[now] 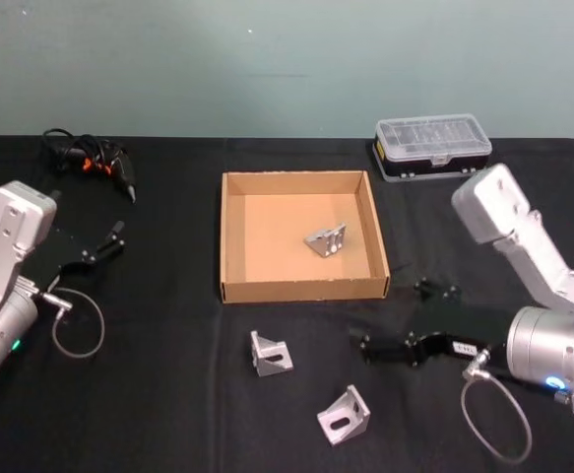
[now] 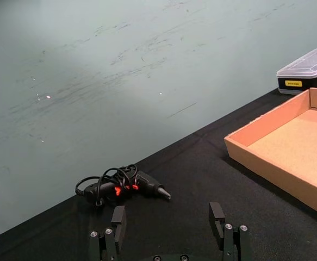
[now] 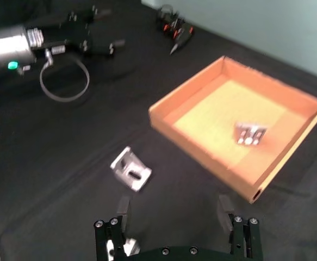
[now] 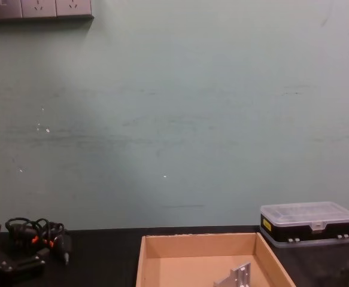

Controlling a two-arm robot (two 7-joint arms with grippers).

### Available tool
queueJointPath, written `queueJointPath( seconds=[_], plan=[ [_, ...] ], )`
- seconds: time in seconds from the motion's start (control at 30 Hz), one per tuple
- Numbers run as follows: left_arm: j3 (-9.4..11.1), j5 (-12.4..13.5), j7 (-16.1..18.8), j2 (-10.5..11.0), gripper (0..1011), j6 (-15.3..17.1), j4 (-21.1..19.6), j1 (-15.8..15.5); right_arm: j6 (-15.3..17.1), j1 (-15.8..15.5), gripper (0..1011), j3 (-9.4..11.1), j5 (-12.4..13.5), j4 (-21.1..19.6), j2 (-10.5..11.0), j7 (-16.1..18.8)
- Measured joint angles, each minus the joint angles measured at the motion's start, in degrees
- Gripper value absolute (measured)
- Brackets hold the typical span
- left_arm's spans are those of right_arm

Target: Use one hand to pick up the angle iron from the table and place it into the box.

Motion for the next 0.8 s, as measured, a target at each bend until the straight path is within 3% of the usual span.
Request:
queueJointPath(
  seconds=[0.47, 0.8],
  plan=[
    [0.0, 0.0, 0.0, 0.0, 1000, 0.0, 0.0, 0.0, 3.3, -1.0, 1002, -4.1, 0.4, 0.6, 1.1, -1.8],
    [0.0, 0.0, 0.0, 0.0, 1000, 0.0, 0.0, 0.0, 5.0, -1.8, 1002, -5.4, 0.4, 0.5, 0.7, -3.0]
  ],
)
